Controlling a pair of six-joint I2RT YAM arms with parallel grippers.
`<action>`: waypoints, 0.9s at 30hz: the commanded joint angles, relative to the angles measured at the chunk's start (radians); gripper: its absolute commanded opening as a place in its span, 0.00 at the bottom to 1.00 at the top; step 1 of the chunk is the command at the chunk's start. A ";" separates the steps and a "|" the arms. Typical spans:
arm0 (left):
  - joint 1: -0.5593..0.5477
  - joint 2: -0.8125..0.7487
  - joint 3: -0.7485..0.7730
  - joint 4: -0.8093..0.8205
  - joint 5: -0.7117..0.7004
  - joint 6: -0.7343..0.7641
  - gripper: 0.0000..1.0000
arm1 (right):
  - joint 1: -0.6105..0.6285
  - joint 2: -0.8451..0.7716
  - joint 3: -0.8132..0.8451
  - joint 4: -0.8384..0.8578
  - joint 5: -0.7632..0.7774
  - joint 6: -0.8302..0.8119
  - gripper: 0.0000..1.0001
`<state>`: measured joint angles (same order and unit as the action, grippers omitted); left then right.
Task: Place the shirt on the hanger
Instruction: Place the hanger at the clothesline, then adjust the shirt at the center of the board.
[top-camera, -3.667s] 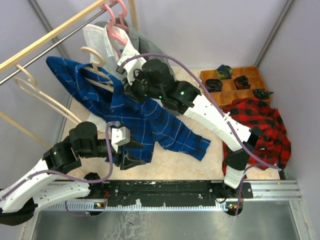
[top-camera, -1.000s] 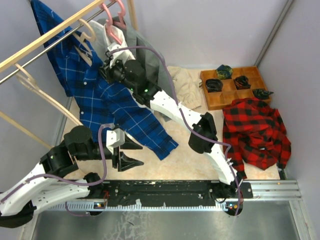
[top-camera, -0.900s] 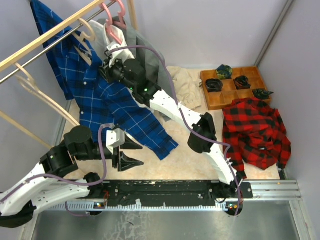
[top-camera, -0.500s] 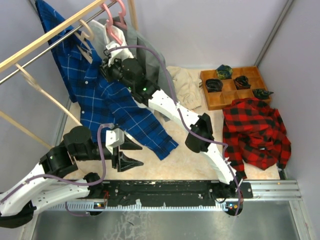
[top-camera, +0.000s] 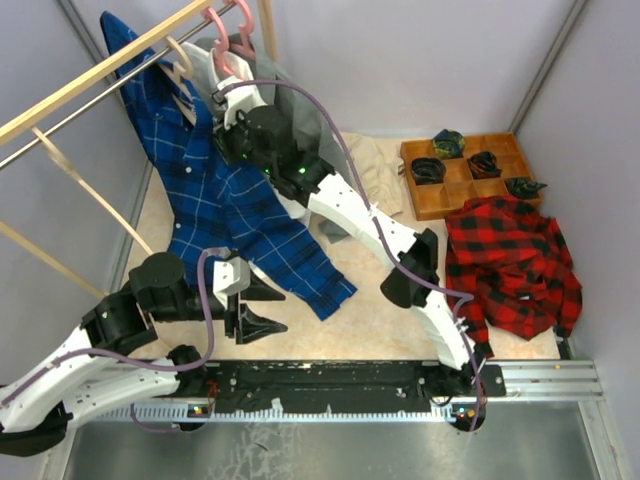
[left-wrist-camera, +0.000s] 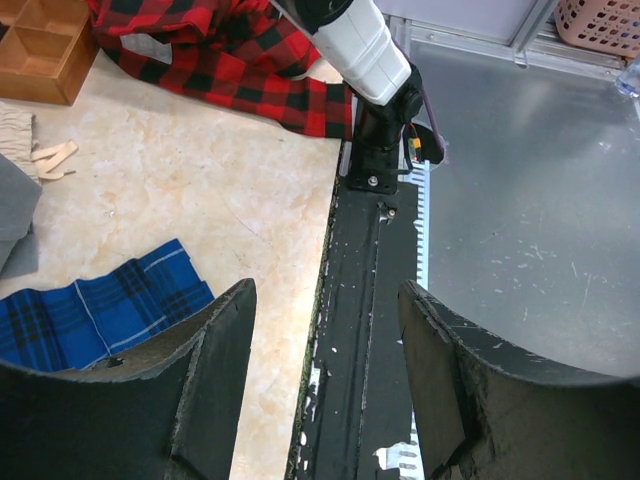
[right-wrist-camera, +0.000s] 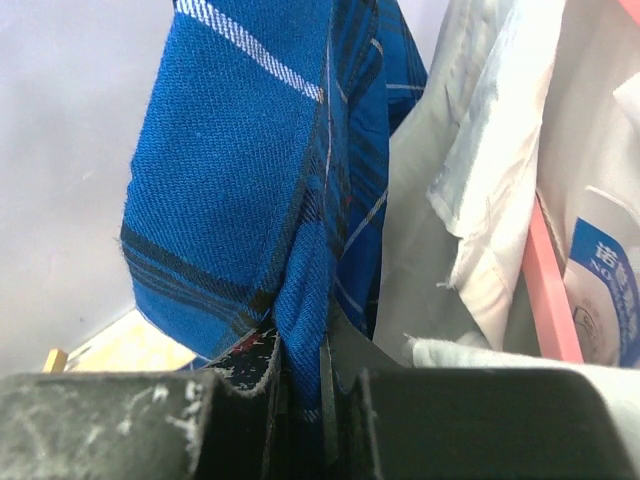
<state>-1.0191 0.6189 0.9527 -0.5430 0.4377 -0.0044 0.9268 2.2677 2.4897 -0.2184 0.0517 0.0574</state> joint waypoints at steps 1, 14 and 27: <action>-0.003 -0.010 -0.015 0.037 0.002 -0.011 0.65 | -0.005 -0.085 0.011 -0.195 0.025 -0.004 0.07; -0.003 0.007 -0.057 0.088 -0.023 -0.022 0.71 | -0.005 -0.503 -0.362 -0.121 0.002 -0.097 0.68; -0.003 0.061 -0.089 0.080 -0.277 -0.122 0.79 | -0.053 -0.996 -0.955 -0.145 0.043 0.077 0.99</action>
<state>-1.0191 0.6613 0.8825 -0.4786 0.2844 -0.0673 0.9081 1.3678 1.6806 -0.3573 0.0692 0.0456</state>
